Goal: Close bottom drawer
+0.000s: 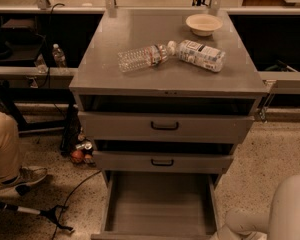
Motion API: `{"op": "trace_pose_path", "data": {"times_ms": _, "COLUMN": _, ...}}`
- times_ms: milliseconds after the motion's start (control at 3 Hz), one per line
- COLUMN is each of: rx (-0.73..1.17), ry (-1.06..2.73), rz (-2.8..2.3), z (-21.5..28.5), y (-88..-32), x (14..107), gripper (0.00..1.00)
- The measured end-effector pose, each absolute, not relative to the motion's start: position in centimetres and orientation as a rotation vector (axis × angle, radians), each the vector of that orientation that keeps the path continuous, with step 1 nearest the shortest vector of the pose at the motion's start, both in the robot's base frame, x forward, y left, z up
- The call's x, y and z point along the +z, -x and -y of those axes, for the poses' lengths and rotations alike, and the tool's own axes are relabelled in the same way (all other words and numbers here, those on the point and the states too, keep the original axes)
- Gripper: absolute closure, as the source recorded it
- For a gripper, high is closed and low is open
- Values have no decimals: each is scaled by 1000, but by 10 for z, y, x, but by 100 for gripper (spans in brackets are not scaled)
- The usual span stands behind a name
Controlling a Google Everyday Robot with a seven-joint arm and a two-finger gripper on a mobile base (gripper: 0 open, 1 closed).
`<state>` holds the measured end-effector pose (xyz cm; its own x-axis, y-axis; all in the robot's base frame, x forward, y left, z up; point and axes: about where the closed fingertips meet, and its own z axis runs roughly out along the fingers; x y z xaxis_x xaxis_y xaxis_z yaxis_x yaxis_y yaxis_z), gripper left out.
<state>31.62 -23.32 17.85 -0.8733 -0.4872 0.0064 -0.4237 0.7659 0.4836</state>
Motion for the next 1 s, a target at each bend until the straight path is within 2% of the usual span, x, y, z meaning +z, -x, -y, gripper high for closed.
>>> {"op": "trace_pose_path", "data": {"times_ms": 1000, "rx": -901, "ry": -855, "rz": 2867, "z": 219, "y": -327, "x": 152, "gripper": 100}}
